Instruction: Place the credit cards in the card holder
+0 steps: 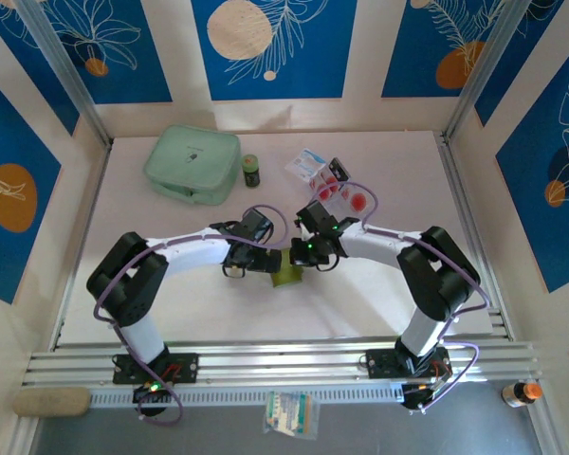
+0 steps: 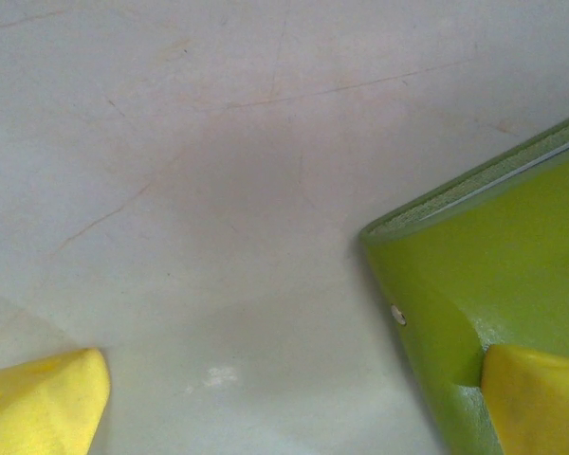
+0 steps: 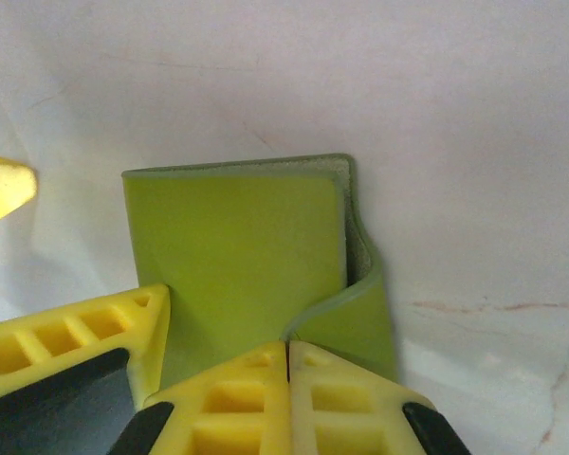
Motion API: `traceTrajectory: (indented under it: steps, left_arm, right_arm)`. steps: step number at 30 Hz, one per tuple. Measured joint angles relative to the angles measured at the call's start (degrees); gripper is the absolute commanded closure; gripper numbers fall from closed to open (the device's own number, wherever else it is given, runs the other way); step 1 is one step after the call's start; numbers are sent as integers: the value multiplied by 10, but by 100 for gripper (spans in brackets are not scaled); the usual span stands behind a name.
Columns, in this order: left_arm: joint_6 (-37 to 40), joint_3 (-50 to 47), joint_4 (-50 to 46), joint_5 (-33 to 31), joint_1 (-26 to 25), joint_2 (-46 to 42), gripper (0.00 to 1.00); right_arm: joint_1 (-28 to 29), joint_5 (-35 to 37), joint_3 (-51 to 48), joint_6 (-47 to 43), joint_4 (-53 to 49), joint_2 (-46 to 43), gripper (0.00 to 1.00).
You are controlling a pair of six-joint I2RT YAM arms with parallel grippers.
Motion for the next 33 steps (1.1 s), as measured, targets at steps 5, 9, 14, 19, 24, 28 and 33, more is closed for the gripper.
traceTrajectory:
  steps: [5, 9, 14, 19, 24, 28, 33]
  left_arm:
    - [1, 0, 0, 0, 0, 0, 0]
    - [2, 0, 0, 0, 0, 0, 0]
    - [2, 0, 0, 0, 0, 0, 0]
    - [2, 0, 0, 0, 0, 0, 0]
    - [2, 0, 0, 0, 0, 0, 0]
    - [2, 0, 0, 0, 0, 0, 0]
    - [2, 0, 0, 0, 0, 0, 0]
  right_arm:
    - [-12, -18, 0, 6, -13, -13, 100]
    - [-14, -27, 3, 7, -17, -15, 100]
    - [-13, -35, 7, 8, -17, -15, 100]
    - [-10, -37, 9, 8, -17, -8, 100]
    - [-8, -38, 14, 8, -14, 12, 100]
    - [-8, -42, 20, 8, -12, 26, 100]
    - [-8, -44, 20, 8, -10, 27, 100]
